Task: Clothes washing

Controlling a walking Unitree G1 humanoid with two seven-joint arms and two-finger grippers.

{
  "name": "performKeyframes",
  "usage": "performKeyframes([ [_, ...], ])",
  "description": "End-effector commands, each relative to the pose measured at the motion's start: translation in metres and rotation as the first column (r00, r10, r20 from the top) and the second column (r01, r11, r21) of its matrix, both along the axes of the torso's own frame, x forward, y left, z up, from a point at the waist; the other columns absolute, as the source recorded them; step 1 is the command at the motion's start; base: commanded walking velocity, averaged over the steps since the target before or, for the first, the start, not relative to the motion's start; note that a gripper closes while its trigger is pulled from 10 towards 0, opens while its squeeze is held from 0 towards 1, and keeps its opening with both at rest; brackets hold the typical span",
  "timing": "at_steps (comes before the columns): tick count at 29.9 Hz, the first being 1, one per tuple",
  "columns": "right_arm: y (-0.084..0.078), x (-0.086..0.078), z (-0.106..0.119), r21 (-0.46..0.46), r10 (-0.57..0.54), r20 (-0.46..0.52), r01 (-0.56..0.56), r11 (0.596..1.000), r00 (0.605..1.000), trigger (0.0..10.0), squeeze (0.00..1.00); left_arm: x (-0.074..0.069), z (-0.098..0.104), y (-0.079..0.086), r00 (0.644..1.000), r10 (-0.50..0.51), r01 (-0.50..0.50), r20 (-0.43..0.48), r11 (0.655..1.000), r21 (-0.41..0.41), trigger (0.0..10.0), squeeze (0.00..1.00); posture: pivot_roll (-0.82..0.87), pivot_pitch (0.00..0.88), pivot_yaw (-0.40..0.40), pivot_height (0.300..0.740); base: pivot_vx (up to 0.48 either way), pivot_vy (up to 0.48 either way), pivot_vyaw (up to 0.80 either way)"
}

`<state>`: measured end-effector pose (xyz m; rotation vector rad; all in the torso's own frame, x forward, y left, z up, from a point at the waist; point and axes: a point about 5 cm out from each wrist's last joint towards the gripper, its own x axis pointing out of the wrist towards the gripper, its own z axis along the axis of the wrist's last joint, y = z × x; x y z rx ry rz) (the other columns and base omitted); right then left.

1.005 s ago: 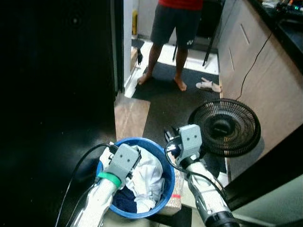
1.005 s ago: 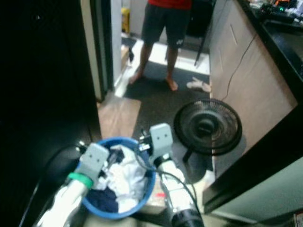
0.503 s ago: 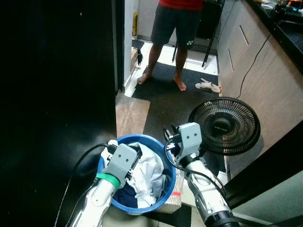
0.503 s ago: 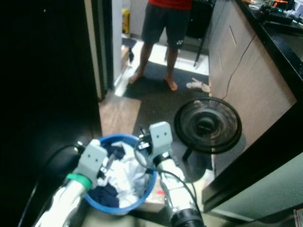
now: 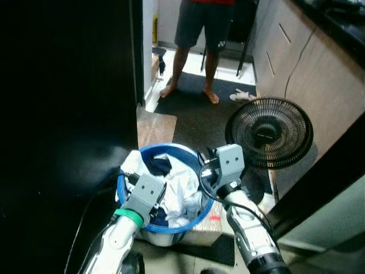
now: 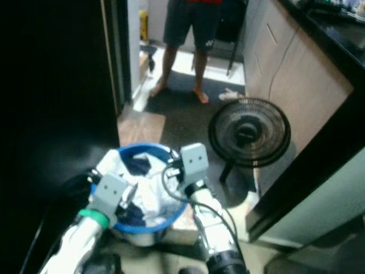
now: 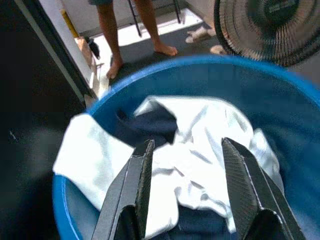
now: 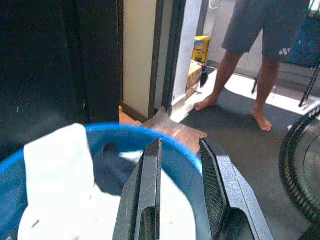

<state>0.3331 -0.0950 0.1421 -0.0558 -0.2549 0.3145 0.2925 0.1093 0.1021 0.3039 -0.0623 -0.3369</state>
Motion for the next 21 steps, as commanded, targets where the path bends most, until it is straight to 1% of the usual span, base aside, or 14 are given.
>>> performKeyframes([
  [1, -0.004, -0.002, -0.005, 0.002, -0.013, -0.023, 0.013, 1.0, 1.0, 10.0, 0.0, -0.003, -0.002, -0.001, 1.0, -0.004, 0.004, -0.015, 1.0, -0.003, 10.0, 0.0, 0.05, 0.107, -0.026, 0.575, 0.0, 0.0, 0.0],
  [9, -0.004, -0.002, 0.001, 0.008, -0.011, -0.011, 0.011, 1.0, 1.0, 10.0, 0.0, -0.002, 0.001, -0.003, 1.0, -0.006, 0.005, -0.01, 1.0, -0.01, 10.0, 0.0, 0.04, 0.11, -0.025, 0.555, 0.0, 0.0, 0.0],
  [13, -0.004, -0.001, 0.01, 0.02, -0.007, 0.011, 0.007, 1.0, 1.0, 10.0, 0.0, 0.0, 0.012, -0.005, 1.0, -0.008, 0.009, 0.014, 0.999, -0.031, 10.0, 0.0, 0.04, 0.112, -0.025, 0.535, 0.0, 0.0, 0.0],
  [16, -0.004, 0.0, 0.013, 0.026, -0.005, 0.019, 0.004, 1.0, 1.0, 10.0, 0.0, 0.001, 0.015, -0.006, 1.0, -0.008, 0.009, 0.023, 0.999, -0.038, 10.0, 0.0, 0.04, 0.112, -0.024, 0.525, 0.0, 0.0, 0.0],
  [18, -0.003, 0.0, 0.018, 0.038, 0.001, 0.032, -0.002, 0.999, 0.999, 10.0, 0.0, 0.003, 0.022, -0.006, 0.999, -0.006, 0.008, 0.036, 0.998, -0.055, 10.0, 0.0, 0.05, 0.113, -0.022, 0.515, 0.0, 0.0, 0.0],
  [21, -0.003, 0.001, 0.021, 0.043, 0.003, 0.038, -0.005, 0.999, 0.999, 10.0, 0.0, 0.004, 0.024, -0.007, 0.999, -0.004, 0.007, 0.042, 0.998, -0.063, 10.0, 0.0, 0.05, 0.113, -0.022, 0.51, 0.0, 0.0, 0.0],
])
